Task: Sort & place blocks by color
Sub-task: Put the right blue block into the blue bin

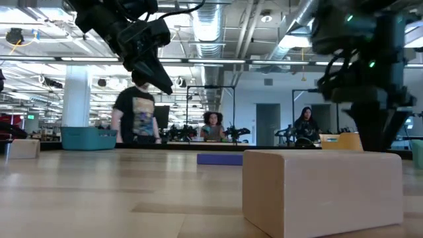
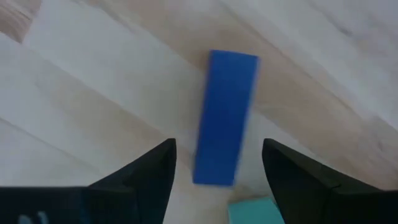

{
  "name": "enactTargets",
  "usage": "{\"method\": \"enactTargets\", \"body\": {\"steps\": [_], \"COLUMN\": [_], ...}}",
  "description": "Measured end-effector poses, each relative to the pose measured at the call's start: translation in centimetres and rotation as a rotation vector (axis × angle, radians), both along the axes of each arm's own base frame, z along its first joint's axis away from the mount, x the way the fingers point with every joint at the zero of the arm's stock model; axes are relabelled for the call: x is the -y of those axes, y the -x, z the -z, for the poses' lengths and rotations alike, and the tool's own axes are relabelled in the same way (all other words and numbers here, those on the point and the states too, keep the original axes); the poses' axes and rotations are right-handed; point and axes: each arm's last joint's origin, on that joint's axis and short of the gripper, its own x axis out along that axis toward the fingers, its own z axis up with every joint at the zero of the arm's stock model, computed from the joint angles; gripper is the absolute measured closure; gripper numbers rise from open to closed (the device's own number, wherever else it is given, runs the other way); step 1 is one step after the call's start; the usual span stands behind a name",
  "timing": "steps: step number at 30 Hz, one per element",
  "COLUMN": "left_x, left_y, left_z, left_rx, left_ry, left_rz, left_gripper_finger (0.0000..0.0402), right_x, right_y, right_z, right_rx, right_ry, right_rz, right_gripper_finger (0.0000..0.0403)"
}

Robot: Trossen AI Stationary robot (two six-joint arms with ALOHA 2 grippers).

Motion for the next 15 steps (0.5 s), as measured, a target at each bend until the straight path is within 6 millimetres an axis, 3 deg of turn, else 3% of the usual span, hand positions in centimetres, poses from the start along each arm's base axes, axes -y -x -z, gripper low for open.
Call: {"method": "enactTargets", "body": {"steps": [9, 15], "left_x": [0.1, 0.0], "left_y": [0.5, 1.0], "left_z": [0.5, 0.9], "left_rx": [-0.072, -0.127], "left_ry": [0.022, 0.099], "left_rz": [-0.037, -0.129], "left_gripper_finger": [0.0216, 0.0216], "right_x": [-0.3, -0.8], "right_y": [-1.3, -1.2], "right_z": [1.7, 1.2], "right_rx": [0.007, 0.044], "right_ry": [-0.058, -0.06], "right_rz": [-0.007, -0.01], "right_gripper_finger": [0.016, 0.0265]}}
